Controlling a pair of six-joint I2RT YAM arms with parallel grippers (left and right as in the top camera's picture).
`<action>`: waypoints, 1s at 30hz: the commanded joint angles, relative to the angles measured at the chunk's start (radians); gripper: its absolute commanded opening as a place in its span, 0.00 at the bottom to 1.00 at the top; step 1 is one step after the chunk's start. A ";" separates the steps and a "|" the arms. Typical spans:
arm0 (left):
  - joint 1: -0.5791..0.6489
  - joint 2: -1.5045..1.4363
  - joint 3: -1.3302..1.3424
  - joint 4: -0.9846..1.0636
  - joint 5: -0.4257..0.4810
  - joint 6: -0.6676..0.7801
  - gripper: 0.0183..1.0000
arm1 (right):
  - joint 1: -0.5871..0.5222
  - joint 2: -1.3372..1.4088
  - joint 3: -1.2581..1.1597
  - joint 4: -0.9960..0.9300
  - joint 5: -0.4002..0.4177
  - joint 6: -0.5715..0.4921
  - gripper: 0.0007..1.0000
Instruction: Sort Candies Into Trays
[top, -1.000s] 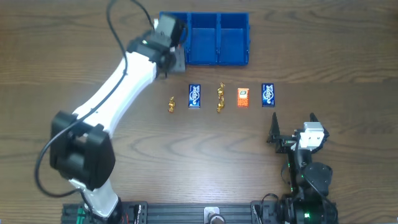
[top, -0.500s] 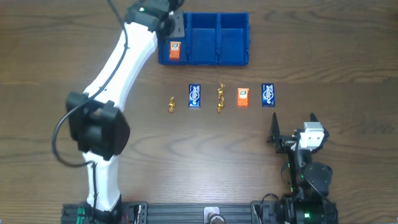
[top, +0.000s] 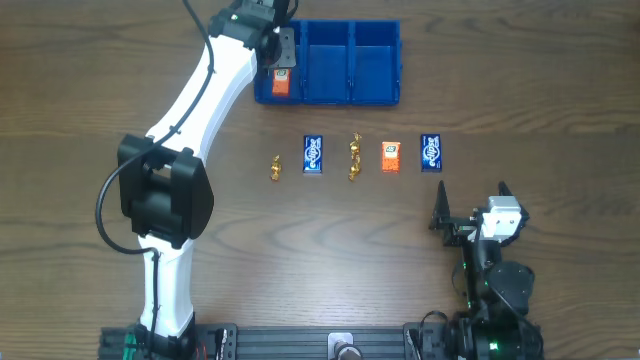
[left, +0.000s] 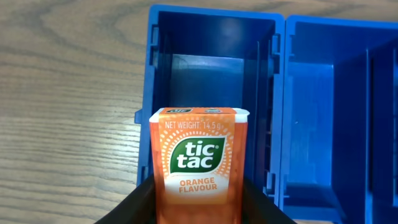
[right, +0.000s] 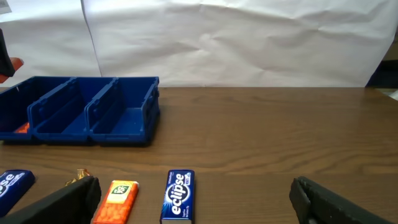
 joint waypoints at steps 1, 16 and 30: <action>0.006 0.011 0.017 0.008 0.011 0.010 0.67 | -0.004 -0.007 -0.002 -0.006 0.005 -0.015 1.00; -0.214 -0.034 0.117 -0.016 -0.006 -0.164 0.83 | -0.004 -0.007 -0.002 -0.005 0.005 -0.015 1.00; -0.583 0.079 0.118 -0.149 -0.143 -0.532 0.79 | -0.004 -0.007 -0.002 -0.006 0.005 -0.015 1.00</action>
